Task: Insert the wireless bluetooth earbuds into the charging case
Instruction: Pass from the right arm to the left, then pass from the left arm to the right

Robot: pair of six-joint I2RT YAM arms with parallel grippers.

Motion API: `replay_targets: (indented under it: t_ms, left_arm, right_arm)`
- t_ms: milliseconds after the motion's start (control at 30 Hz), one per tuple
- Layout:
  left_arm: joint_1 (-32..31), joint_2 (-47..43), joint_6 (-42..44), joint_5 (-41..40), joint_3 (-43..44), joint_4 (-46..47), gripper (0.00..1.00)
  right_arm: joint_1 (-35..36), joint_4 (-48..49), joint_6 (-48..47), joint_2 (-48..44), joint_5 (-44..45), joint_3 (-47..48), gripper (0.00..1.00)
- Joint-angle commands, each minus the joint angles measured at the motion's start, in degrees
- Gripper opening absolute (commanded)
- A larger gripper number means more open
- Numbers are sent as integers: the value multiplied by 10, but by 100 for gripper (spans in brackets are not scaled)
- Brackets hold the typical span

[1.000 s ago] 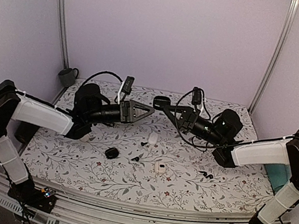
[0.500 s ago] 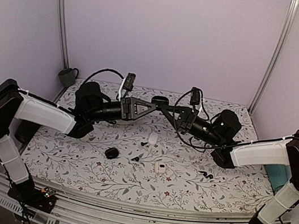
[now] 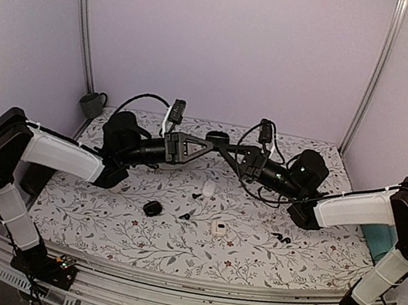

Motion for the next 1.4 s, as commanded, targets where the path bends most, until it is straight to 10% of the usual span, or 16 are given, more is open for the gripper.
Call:
replay_targets:
  t_ms: [0, 600, 767, 1100, 1367]
  left_arm:
    - [-1, 10, 0, 14, 14, 24, 27]
    - [-1, 13, -3, 19, 15, 35, 24]
    - [-1, 13, 1, 17, 14, 33, 6]
    - [2, -31, 145, 90, 21, -89, 0]
    - [11, -61, 245, 184, 28, -200, 0]
  right_arm:
    - [6, 11, -2, 7, -4, 0, 4]
    - [8, 23, 9, 11, -15, -3, 5]
    - [12, 20, 8, 15, -23, -1, 5]
    - [12, -102, -67, -58, 13, -30, 69]
    - [6, -325, -225, -129, -6, 19, 75]
